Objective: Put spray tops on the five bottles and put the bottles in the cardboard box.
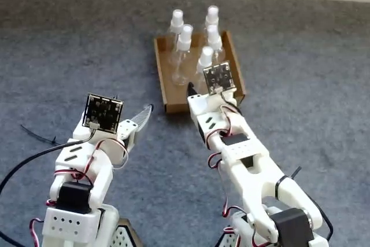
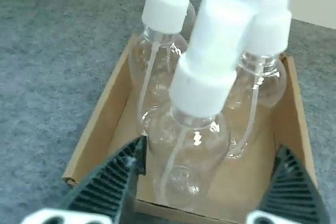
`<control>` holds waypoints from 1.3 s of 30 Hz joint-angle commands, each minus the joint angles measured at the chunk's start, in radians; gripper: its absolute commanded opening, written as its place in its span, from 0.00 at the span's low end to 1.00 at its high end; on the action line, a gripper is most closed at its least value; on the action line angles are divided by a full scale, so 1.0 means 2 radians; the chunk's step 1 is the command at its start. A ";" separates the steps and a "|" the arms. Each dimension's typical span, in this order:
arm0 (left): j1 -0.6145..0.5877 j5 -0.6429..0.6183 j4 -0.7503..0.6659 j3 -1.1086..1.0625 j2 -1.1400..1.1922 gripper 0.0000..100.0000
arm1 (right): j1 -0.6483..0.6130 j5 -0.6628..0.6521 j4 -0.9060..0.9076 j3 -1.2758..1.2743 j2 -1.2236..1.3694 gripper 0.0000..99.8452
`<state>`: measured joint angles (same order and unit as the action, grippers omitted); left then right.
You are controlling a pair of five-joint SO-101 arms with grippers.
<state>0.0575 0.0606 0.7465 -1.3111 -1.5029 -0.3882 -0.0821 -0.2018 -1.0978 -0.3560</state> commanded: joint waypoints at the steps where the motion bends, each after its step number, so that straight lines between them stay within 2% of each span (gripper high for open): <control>1: -0.004 0.005 -0.010 0.002 -0.003 0.27 | 0.000 -0.007 -0.007 0.030 -0.008 0.29; 6: -0.004 0.005 -0.010 0.002 -0.003 0.27 | 0.003 -0.007 0.086 0.038 -0.081 0.29; 16: -0.005 0.005 -0.010 0.002 -0.006 0.27 | 0.041 -0.008 0.351 0.078 -0.320 0.28; 22: -0.030 0.002 -0.010 0.005 -0.007 0.26 | 0.079 -0.008 0.378 -0.005 -0.402 0.07; 25: -0.052 0.004 -0.012 0.006 -0.007 0.21 | 0.103 -0.008 0.379 -0.063 -0.448 0.00; 33: -0.097 0.005 -0.009 -0.023 -0.007 0.19 | 0.156 -0.012 0.380 -0.227 -0.603 0.00; 39: -0.116 0.002 -0.012 -0.063 -0.007 0.19 | 0.161 -0.087 0.381 -0.340 -0.725 0.00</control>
<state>-0.1465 0.0606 0.7465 -1.4139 -1.5075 -0.0752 -0.1695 0.5593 -1.6655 -1.6525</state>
